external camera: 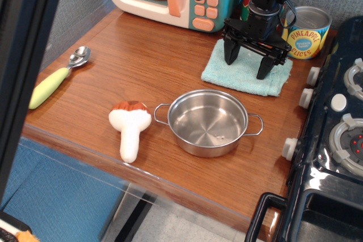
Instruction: Move the napkin over to the left closer to the edge of the table.
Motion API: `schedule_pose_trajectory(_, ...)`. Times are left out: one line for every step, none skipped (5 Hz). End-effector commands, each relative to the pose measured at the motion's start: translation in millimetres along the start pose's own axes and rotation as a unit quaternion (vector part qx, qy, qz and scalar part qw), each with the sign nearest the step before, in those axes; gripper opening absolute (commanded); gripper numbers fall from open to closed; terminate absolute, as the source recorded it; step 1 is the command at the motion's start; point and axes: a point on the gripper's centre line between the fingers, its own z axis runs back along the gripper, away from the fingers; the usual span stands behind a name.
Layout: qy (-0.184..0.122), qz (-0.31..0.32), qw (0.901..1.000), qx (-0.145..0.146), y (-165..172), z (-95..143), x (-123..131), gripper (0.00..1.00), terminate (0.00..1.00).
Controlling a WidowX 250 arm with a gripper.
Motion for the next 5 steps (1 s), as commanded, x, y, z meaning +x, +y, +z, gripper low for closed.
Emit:
schedule_pose_trajectory(0.029, 0.014, 0.9994, 0.016, 43, -9, -26, 1.00, 0.00)
schedule_pose_trajectory(0.036, 0.017, 0.9990, 0.019, 71, -5, -39, 1.00, 0.00)
schedule_pose_trajectory(0.049, 0.014, 0.9987, 0.010, 109, -6, -54, 1.00, 0.00)
schedule_pose_trajectory(0.053, 0.008, 0.9986, 0.002, 153, -8, -68, 1.00, 0.00)
schedule_pose_trajectory(0.065, 0.000, 0.9979, -0.006, 182, -12, -81, 1.00, 0.00)
